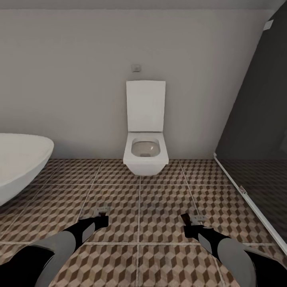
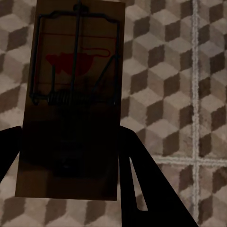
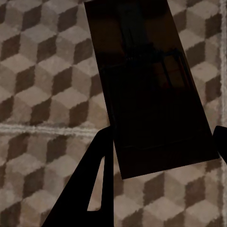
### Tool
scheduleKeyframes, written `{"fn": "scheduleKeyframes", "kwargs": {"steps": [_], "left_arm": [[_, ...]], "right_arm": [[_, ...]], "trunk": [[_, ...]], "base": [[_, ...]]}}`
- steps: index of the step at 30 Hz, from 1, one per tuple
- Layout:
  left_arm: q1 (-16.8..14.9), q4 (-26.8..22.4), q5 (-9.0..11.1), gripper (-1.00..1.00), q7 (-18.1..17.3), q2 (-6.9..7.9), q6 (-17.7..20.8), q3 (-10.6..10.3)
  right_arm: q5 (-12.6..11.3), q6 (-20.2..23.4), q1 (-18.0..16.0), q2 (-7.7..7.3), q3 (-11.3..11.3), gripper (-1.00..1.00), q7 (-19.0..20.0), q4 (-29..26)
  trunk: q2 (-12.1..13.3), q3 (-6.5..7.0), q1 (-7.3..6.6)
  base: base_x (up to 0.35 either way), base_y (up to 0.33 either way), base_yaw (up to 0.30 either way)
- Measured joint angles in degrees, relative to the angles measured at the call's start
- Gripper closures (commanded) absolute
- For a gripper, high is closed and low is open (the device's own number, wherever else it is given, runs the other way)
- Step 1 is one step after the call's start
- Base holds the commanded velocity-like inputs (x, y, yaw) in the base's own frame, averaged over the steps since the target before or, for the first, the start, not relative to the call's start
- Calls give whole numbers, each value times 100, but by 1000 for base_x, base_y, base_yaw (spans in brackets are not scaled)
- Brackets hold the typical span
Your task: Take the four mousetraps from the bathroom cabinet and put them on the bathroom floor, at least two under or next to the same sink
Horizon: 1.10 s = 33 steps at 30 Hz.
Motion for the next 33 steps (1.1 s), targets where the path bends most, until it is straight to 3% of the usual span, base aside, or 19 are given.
{"fn": "scheduleKeyframes", "kwargs": {"steps": [19, 27, 33], "left_arm": [[0, -8, -10, 100, 27, -3, 9, 0], [0, -9, -10, 100, 56, -4, 9, 0], [0, -9, -10, 100, 61, -4, 9, 0]], "right_arm": [[0, -7, 0, -2, -1, 100, 5, 0], [-268, -16, 0, -9, 5, 100, 8, 0], [-316, -17, 0, -10, 7, 100, 7, 0]], "trunk": [[0, -23, 0], [0, -74, 0], [0, -83, 0]], "base": [[0, 0, 0], [0, 0, 0], [0, 0, 0]]}}
